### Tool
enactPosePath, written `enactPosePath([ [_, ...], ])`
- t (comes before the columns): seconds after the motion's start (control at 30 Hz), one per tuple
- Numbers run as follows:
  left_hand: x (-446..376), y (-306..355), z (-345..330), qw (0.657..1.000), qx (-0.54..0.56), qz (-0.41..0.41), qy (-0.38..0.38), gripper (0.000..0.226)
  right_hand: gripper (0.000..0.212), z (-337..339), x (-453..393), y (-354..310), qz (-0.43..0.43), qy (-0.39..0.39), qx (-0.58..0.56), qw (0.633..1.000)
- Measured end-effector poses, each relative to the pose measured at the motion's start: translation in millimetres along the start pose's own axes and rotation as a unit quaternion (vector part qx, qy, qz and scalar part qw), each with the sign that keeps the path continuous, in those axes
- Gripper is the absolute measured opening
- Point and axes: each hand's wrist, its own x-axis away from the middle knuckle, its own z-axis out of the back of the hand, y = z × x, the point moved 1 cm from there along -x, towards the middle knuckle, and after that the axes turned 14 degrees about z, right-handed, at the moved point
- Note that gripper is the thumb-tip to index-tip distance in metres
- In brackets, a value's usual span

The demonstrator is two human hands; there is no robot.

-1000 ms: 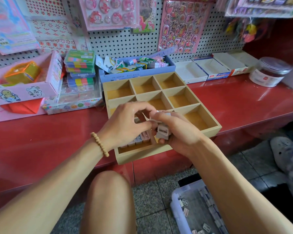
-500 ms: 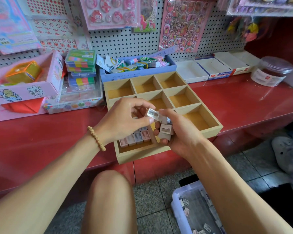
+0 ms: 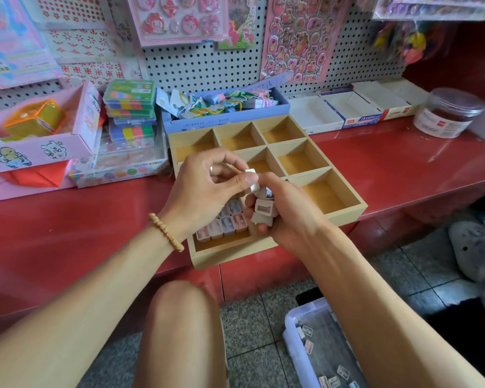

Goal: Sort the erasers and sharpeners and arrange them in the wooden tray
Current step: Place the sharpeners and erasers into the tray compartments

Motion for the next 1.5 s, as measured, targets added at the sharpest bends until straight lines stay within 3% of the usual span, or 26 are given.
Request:
enactPosePath([
  [0.2,7,-5,-12,0.999,0.017,0.037,0.012,0.017,0.014,-5,-3,4,-0.008,0.040,-0.015,0.999],
  [0.47,4,-8,-10,0.997,0.016,0.032,0.069,0.012,0.020,0,0,5,0.013,0.009,-0.050,0.999],
  [0.77,6,-8,-4,0.999,-0.019,0.039,-0.018,0.033,0.015,3,2,2,0.006,0.009,-0.036,0.999],
  [0.9,-1,-8,11,0.993,-0.114,0.009,0.010,0.028,0.013,15,-3,0,0.000,0.050,-0.063,0.997],
  [1.03,-7,-23,22,0.941,-0.338,-0.001,0.018,0.029,0.017,28,-7,-1,-0.003,0.085,-0.110,0.990],
  [1.2,-10,-27,10,0.887,-0.461,-0.030,0.017,0.034,0.016,29,-8,3,-0.008,0.091,-0.106,0.990],
  [1.3,-12,-30,3,0.874,-0.484,-0.040,0.022,0.043,0.017,28,-8,4,-0.005,0.087,-0.104,0.991],
  [1.5,-14,-33,-2,0.883,-0.464,-0.060,0.029,0.043,0.019,29,-9,3,-0.003,0.075,-0.096,0.993],
])
